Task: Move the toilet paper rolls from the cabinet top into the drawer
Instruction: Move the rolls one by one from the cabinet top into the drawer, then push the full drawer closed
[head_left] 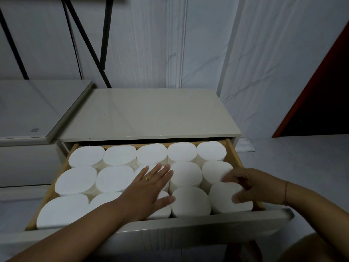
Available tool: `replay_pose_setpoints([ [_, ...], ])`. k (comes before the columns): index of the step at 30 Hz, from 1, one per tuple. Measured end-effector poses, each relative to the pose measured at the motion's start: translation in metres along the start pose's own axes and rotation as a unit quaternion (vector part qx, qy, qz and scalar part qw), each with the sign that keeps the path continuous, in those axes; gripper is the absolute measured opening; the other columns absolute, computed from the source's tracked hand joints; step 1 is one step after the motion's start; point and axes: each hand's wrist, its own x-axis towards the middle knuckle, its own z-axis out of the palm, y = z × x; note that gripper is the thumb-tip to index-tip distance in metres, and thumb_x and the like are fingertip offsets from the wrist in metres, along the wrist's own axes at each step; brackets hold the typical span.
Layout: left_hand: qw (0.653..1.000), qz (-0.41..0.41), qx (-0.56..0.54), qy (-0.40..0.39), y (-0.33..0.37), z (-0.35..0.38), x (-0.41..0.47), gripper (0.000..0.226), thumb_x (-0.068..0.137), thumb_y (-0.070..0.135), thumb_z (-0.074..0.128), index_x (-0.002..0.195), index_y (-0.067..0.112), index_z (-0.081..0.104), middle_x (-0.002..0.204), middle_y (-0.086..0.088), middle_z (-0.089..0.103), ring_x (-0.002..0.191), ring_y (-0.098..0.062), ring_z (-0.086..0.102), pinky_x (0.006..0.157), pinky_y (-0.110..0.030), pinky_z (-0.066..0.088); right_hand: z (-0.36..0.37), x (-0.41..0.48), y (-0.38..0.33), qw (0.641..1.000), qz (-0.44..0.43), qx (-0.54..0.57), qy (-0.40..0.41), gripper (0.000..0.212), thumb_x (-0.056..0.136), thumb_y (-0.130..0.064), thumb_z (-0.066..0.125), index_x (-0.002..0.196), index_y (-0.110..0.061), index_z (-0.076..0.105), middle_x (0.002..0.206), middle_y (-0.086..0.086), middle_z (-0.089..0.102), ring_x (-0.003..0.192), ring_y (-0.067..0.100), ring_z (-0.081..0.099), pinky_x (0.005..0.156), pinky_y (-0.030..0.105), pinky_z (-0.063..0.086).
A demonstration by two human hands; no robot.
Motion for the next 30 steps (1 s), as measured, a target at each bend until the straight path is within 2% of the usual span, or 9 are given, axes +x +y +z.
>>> replay_pose_setpoints([
  [3, 1.0, 0.0, 0.002, 0.0, 0.002, 0.0, -0.001, 0.078, 0.082, 0.075, 0.001, 0.148, 0.035, -0.013, 0.154, 0.014, -0.021, 0.139, -0.006, -0.031, 0.111, -0.031, -0.025, 0.012, 0.001, -0.003, 0.996, -0.013, -0.071, 0.048, 0.044, 0.072, -0.035, 0.076, 0.1, -0.046, 0.044, 0.101, -0.023, 0.046, 0.086, 0.0, 0.053, 0.069, 0.007, 0.046],
  [7, 1.0, 0.0, 0.007, 0.0, 0.004, -0.002, -0.001, 0.078, 0.082, 0.074, 0.0, 0.147, 0.035, -0.015, 0.153, 0.014, -0.024, 0.137, -0.006, -0.033, 0.11, -0.031, -0.027, 0.013, 0.003, 0.0, 0.993, -0.004, -0.086, 0.079, 0.058, 0.065, -0.043, 0.079, 0.104, -0.048, 0.036, 0.108, -0.015, 0.044, 0.089, 0.005, 0.053, 0.072, 0.015, 0.05],
  [9, 1.0, -0.005, 0.011, -0.001, 0.003, -0.002, -0.002, 0.077, 0.081, 0.074, -0.001, 0.146, 0.036, -0.018, 0.153, 0.012, -0.027, 0.137, -0.007, -0.035, 0.11, -0.031, -0.027, 0.01, 0.008, -0.002, 0.989, -0.01, -0.092, 0.115, 0.076, 0.061, -0.058, 0.075, 0.122, -0.047, 0.031, 0.126, -0.015, 0.036, 0.11, 0.004, 0.043, 0.087, 0.02, 0.046],
  [13, 0.998, -0.058, 0.02, 0.008, -0.009, 0.0, -0.002, 0.078, 0.08, 0.074, -0.002, 0.144, 0.035, -0.022, 0.151, 0.01, -0.032, 0.138, -0.011, -0.035, 0.112, -0.034, -0.023, 0.023, 0.033, -0.016, 0.983, -0.037, -0.135, 0.116, 0.1, 0.069, -0.076, 0.052, 0.146, -0.037, 0.002, 0.158, -0.009, 0.001, 0.144, 0.015, 0.007, 0.117, 0.044, 0.018],
  [16, 0.995, -0.099, 0.014, 0.013, -0.027, 0.0, -0.004, 0.077, 0.079, 0.075, -0.001, 0.141, 0.035, -0.025, 0.149, 0.011, -0.032, 0.139, -0.013, -0.033, 0.113, -0.033, -0.02, 0.051, 0.05, -0.021, 0.969, -0.03, -0.23, 0.088, 0.092, 0.077, -0.079, 0.026, 0.148, -0.032, -0.007, 0.159, -0.003, -0.011, 0.146, 0.019, -0.011, 0.117, 0.044, -0.003],
  [20, 0.994, -0.105, 0.011, 0.014, -0.039, 0.003, -0.007, 0.076, 0.079, 0.076, -0.004, 0.14, 0.036, -0.026, 0.152, 0.014, -0.027, 0.138, -0.009, -0.033, 0.114, -0.033, -0.018, 0.06, 0.055, -0.022, 0.96, -0.009, -0.271, 0.075, 0.097, 0.063, -0.083, -0.004, 0.145, -0.034, -0.018, 0.155, -0.004, -0.026, 0.139, 0.017, -0.028, 0.113, 0.044, -0.015],
  [26, 0.993, -0.113, 0.007, -0.013, -0.03, -0.008, -0.012, 0.08, 0.08, 0.074, 0.0, 0.144, 0.032, -0.022, 0.154, 0.009, -0.026, 0.14, -0.012, -0.03, 0.115, -0.035, -0.016, 0.07, 0.042, -0.057, 0.975, 0.039, -0.209, 0.068, 0.086, 0.077, -0.079, 0.015, 0.142, -0.036, -0.022, 0.156, -0.004, -0.024, 0.142, 0.017, -0.024, 0.114, 0.044, -0.014],
  [28, 0.994, -0.101, -0.028, -0.04, -0.022, -0.018, -0.02, 0.081, 0.08, 0.075, 0.002, 0.148, 0.033, -0.016, 0.154, 0.012, -0.026, 0.14, -0.008, -0.029, 0.115, -0.032, -0.016, 0.085, 0.033, -0.08, 0.98, 0.029, -0.179, 0.081, 0.087, 0.069, -0.086, 0.006, 0.133, -0.041, -0.034, 0.151, -0.008, -0.03, 0.138, 0.014, -0.027, 0.112, 0.04, -0.014],
  [30, 0.992, -0.077, -0.076, -0.058, -0.011, -0.025, -0.033, 0.084, 0.075, 0.081, -0.002, 0.147, 0.04, -0.014, 0.152, 0.02, -0.025, 0.138, -0.002, -0.03, 0.114, -0.03, -0.017, 0.101, 0.023, -0.103, 0.966, 0.004, -0.202, 0.162, 0.093, 0.071, -0.084, 0.001, 0.145, -0.031, -0.019, 0.157, -0.001, -0.008, 0.144, 0.019, -0.001, 0.113, 0.044, 0.006],
])
